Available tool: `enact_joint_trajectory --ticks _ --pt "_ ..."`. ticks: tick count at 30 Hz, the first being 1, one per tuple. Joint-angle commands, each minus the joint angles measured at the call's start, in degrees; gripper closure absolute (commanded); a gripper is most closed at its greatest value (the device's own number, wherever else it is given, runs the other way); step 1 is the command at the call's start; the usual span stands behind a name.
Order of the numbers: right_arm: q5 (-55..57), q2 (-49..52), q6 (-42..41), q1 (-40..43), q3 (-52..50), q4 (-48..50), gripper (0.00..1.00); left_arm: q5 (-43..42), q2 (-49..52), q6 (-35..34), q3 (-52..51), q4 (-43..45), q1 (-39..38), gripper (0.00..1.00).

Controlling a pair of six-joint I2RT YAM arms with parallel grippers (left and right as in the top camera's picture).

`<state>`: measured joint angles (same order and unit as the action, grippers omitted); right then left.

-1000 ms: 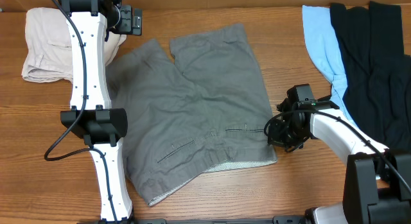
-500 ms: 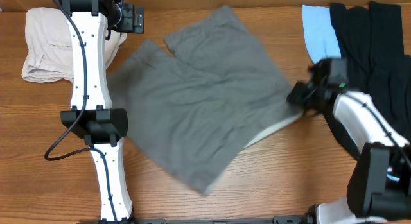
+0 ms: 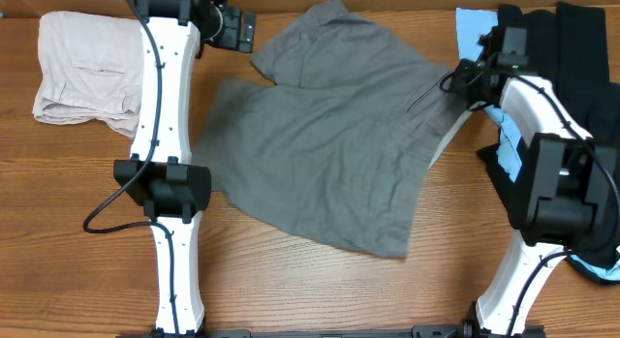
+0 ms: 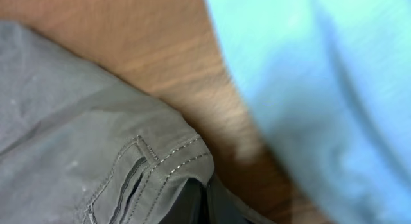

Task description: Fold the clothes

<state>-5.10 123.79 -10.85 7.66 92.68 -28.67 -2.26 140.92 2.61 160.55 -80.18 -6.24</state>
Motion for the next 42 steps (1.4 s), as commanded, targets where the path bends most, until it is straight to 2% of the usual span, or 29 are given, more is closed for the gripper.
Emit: enact_joint_trajectory --ticks 1,2,3,4,7,9,14,19,22,28,33,35,38,42 --pt "1.40 -0.66 0.76 3.28 5.70 -2.19 0.96 -1.07 -1.53 2.75 -4.44 4.22 -1.11 0.00" --pt "-0.02 -0.66 1.84 3.74 6.99 -4.57 0.87 -1.55 -1.53 3.45 -6.23 6.27 -1.44 0.00" --pt "-1.27 -0.66 2.54 4.04 8.17 -6.88 0.68 -1.95 -1.53 4.07 -7.61 7.85 -1.73 0.00" --pt "-2.08 -0.68 2.62 4.24 9.40 -9.25 0.45 -2.03 -1.53 4.37 -9.27 9.75 -1.92 0.00" --pt "-5.11 -0.94 4.70 4.48 13.97 -17.68 0.19 -2.19 -1.53 5.05 -14.88 16.59 -2.29 0.00" --pt "-6.86 -1.22 5.22 4.46 16.74 -22.58 0.13 -2.32 -1.53 5.20 -18.53 21.40 -2.45 0.00" --pt "-11.58 -2.78 6.62 3.13 21.07 -30.84 0.10 -4.85 -1.53 9.01 -27.39 32.35 -3.30 0.06" --pt "-12.15 -4.15 6.36 1.20 21.09 -31.30 0.10 -4.83 -1.51 10.10 -33.83 38.64 -4.31 0.09" --pt "-12.13 -4.20 6.38 -0.04 21.07 -31.15 0.13 -4.83 -1.49 10.99 -37.97 41.90 -4.92 0.08" --pt "-12.15 -4.20 6.36 -1.31 21.07 -30.14 0.19 -4.85 -0.13 11.13 -41.07 45.16 -5.49 0.09" --pt "-12.13 -4.20 6.38 -1.31 21.07 -30.38 0.20 -4.81 2.36 11.13 -41.18 47.28 -5.49 0.09" --pt "-12.13 -4.20 6.38 -1.31 21.05 -30.36 0.20 -4.76 2.73 11.10 -41.22 47.76 -5.49 0.12" --pt "-12.15 -4.20 6.38 -1.31 21.05 -30.32 0.21 -4.76 3.39 11.06 -41.22 48.09 -5.49 0.22" --pt "-12.15 -4.20 6.38 -1.31 21.00 -30.45 0.21 -4.81 5.22 10.16 -41.22 48.57 -5.49 0.27"
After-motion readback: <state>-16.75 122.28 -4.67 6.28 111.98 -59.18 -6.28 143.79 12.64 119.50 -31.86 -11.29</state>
